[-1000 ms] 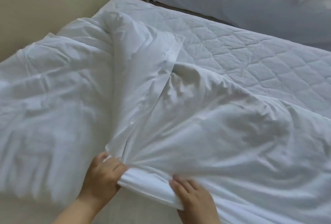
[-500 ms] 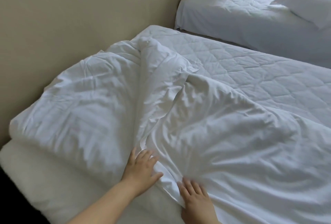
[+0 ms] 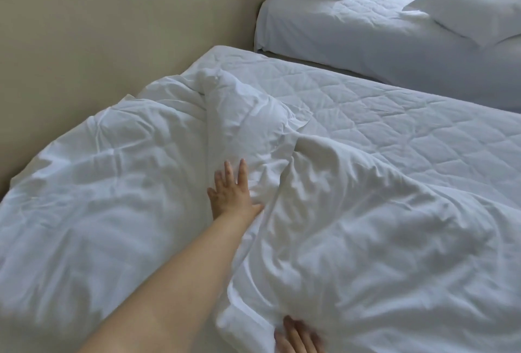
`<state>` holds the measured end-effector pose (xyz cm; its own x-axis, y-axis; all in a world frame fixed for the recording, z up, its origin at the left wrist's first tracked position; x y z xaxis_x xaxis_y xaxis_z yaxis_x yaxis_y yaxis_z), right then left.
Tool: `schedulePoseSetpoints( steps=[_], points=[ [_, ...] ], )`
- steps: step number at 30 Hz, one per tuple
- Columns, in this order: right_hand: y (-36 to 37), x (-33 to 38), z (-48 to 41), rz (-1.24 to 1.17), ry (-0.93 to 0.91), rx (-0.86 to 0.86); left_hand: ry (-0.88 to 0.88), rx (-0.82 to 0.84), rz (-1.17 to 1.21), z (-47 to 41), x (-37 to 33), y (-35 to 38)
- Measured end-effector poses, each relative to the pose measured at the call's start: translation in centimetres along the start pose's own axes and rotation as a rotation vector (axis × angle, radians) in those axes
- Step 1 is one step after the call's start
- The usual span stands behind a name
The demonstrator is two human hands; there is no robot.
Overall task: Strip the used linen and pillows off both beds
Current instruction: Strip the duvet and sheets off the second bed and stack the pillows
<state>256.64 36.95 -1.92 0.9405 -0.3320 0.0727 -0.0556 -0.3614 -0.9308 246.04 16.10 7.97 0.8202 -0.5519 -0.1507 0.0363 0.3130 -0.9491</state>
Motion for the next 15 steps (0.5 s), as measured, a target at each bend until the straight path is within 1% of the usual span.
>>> schedulePoseSetpoints(
  steps=[1, 2, 4, 6, 7, 8, 10, 11, 13, 14, 15],
  points=[
    [1.0, 0.0, -0.5, 0.022, 0.009, -0.006, 0.006, 0.020, 0.023, -1.6, 0.2, 0.3],
    [1.4, -0.1, -0.8, 0.049, 0.055, -0.070, 0.020, 0.039, 0.047, -3.1, 0.5, 0.5],
    [0.0, 0.0, -1.5, -0.021, 0.211, -0.141, 0.038, 0.041, 0.123, -5.3, 2.0, -0.1],
    [-2.7, -1.2, -3.8, -0.157, 0.428, -0.108, -0.006, -0.012, 0.359, -6.8, 5.3, -2.7],
    [-3.8, -1.9, -5.4, -0.202, 0.443, -0.104, -0.034, -0.052, 0.509, -7.1, 7.6, -4.5],
    [-5.1, -2.4, -6.8, -0.172, 0.420, -0.217, -0.055, -0.096, 0.644, -7.1, 10.1, -6.1],
    [-7.3, -2.7, -11.0, -0.261, 0.361, -0.239, -0.132, -0.136, 0.859, -5.7, 16.0, -7.8],
    [-7.7, -2.9, -13.1, -0.282, 0.324, -0.196, -0.212, -0.129, 0.931, -4.3, 19.1, -7.3],
    [-6.8, -2.9, -17.5, -0.250, 0.262, -0.076, -0.442, -0.080, 1.019, -0.6, 24.9, -3.9],
    [-6.0, -2.5, -19.7, -0.203, 0.236, 0.012, -0.555, -0.023, 1.051, 1.4, 27.1, -1.3],
    [-4.6, -1.8, -21.3, -0.134, 0.199, 0.143, -0.643, 0.044, 1.068, 2.9, 28.7, 1.1]
  ],
)
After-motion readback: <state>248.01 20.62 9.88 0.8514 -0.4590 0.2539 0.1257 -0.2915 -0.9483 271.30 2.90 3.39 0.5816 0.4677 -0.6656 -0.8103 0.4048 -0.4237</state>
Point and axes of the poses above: each hand's wrist, its own z-axis away from the middle knuckle, its own y-axis out of the palm, x = y × z, the point moved 9 cm from there along -z, towards the middle knuckle, and after that the axes turned 12 degrees about -y, right-handed, at the moved point
